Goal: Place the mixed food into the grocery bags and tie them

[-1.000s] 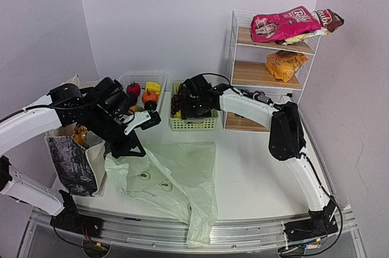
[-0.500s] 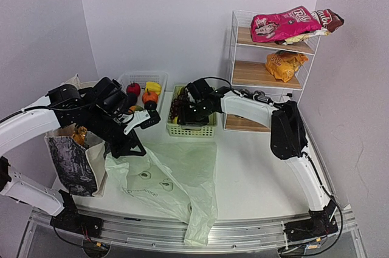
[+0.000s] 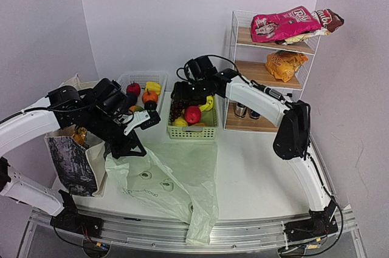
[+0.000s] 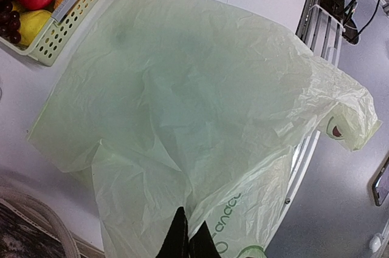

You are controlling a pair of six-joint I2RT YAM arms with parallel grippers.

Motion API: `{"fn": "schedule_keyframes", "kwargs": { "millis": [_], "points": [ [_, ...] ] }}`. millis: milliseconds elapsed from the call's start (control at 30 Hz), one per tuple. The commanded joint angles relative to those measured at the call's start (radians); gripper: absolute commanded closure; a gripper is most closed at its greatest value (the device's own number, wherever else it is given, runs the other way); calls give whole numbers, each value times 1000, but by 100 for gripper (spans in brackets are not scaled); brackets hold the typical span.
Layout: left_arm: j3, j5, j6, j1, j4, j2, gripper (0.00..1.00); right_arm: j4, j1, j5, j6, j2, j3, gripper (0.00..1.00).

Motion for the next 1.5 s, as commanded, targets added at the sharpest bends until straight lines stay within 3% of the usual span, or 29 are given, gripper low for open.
{"fn": "schedule_keyframes", "kwargs": {
  "millis": [0,300,600,700,867,1000,1467],
  "points": [
    [-9,13,-7,-3,27,-30,100,102,-21,205,166,3,2,19],
    [-15,14,-10,-2,32,-39,100,217,-30,304,222,203,173,12],
    [-23,35,-12,-3,47,-36,100,328,-35,313,159,334,250,22],
    [-25,36,-12,-3,48,-36,100,339,-37,302,163,353,250,32],
    [-21,29,-17,-3,56,-38,100,373,-42,274,145,341,243,75],
    [-21,20,-28,-4,62,-43,100,426,-46,250,107,287,212,99],
    [-4,-14,-51,8,91,-35,100,573,-43,124,24,5,108,100]
  ]
}}
